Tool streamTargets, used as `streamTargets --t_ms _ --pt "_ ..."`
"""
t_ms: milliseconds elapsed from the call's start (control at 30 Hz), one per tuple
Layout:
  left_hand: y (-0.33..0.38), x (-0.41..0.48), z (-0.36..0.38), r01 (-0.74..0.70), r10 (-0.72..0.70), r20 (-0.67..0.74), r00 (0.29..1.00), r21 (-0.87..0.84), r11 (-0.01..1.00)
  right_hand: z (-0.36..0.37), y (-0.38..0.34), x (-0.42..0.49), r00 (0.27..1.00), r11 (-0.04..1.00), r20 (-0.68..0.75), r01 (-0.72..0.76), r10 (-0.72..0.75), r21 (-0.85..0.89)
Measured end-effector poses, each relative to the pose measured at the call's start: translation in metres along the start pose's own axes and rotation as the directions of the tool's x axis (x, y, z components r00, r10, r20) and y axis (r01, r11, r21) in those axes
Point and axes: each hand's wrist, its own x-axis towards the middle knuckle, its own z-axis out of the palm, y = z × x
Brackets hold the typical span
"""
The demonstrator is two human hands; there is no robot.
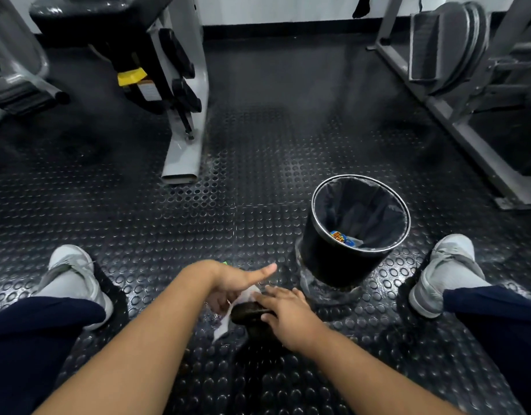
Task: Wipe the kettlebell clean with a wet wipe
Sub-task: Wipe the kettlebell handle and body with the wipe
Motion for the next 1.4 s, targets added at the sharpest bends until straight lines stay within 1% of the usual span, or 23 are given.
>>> streamTargets --t_ms 67,133,267,367,433,533,600,633,700,733,767,867,933,1033,1167,1233,1267,1367,1400 --pt "0.006 -0.007 -0.003 0.012 -0.012 -0.017 1.0 -0.01 1.0 0.0 0.0 -0.001 1.0 1.0 -0.021 0.015 -0.015 -0.012" --pt "0.011 -0.011 0.004 0.033 -0.032 -0.039 0.999 0.018 0.999 0.001 0.001 0.0 1.0 0.999 -0.016 0.026 -0.026 -0.029" --pt "0.003 0.01 0.026 -0.035 0.037 -0.036 0.999 0.053 0.998 0.004 0.002 0.002 0.999 0.999 -0.013 0.029 -0.029 -0.025" --pt "-0.021 0.057 0.029 -0.132 0.13 -0.169 0.977 0.001 0.991 0.002 0.002 0.001 0.999 1.0 -0.035 0.027 -0.027 -0.012" --pt "-0.028 0.053 0.036 -0.144 0.139 -0.24 0.961 -0.002 0.99 0.0 0.001 0.001 0.999 0.999 -0.041 0.031 -0.032 -0.025" --pt "-0.032 0.036 0.042 -0.14 0.129 -0.263 0.956 -0.025 0.99 0.0 0.0 0.0 0.999 0.999 -0.036 0.032 -0.033 -0.034" --pt "-0.031 0.027 0.036 -0.109 0.112 -0.273 0.955 0.027 0.994 -0.001 0.0 0.001 1.0 1.0 -0.023 0.021 -0.022 -0.014" --pt "-0.027 0.022 0.031 -0.106 0.118 -0.251 0.961 0.061 0.992 -0.001 0.0 0.002 1.0 1.0 -0.021 0.018 -0.018 -0.012" --pt "-0.019 0.01 0.022 -0.116 0.126 -0.115 0.985 0.091 0.989 0.001 0.0 0.003 1.0 1.0 -0.003 0.008 -0.008 -0.021" --pt "-0.014 0.004 0.019 -0.102 0.107 -0.058 0.993 0.089 0.991 0.002 0.001 0.002 1.0 1.0 0.004 0.001 -0.001 -0.023" --pt "-0.009 0.0 0.014 -0.074 0.077 -0.037 0.996 0.091 0.993 0.002 0.001 0.002 1.0 1.0 0.007 -0.002 0.002 -0.022" --pt "0.001 -0.008 0.006 -0.028 0.035 -0.078 0.996 0.089 0.996 0.0 0.001 0.0 1.0 0.999 0.006 0.004 -0.004 -0.041" --pt "0.002 -0.004 0.006 -0.031 0.04 -0.092 0.995 0.097 0.995 0.0 -0.001 0.0 1.0 0.999 0.005 0.005 -0.005 -0.045" --pt "-0.006 0.021 0.017 -0.076 0.087 -0.093 0.992 0.113 0.991 0.0 -0.001 0.001 1.0 0.999 0.003 0.009 -0.009 -0.032" --pt "-0.02 0.048 0.034 -0.153 0.163 -0.166 0.973 0.072 0.986 -0.001 -0.001 0.001 1.0 0.999 -0.001 -0.003 0.003 -0.035" --pt "-0.022 0.046 0.034 -0.177 0.187 -0.147 0.971 0.074 0.981 0.0 -0.001 0.001 1.0 0.999 -0.003 0.006 -0.006 -0.036" --pt "-0.021 0.043 0.031 -0.173 0.181 -0.133 0.974 0.075 0.982 0.001 0.0 0.001 1.0 0.999 -0.002 0.011 -0.011 -0.035" --pt "-0.009 0.021 0.018 -0.068 0.072 -0.047 0.996 0.076 0.995 0.002 0.002 0.002 1.0 0.999 -0.001 0.012 -0.012 -0.029" --pt "-0.003 0.012 0.013 -0.033 0.036 -0.038 0.999 0.077 0.996 0.002 0.002 0.002 1.0 0.999 0.002 0.009 -0.009 -0.031"
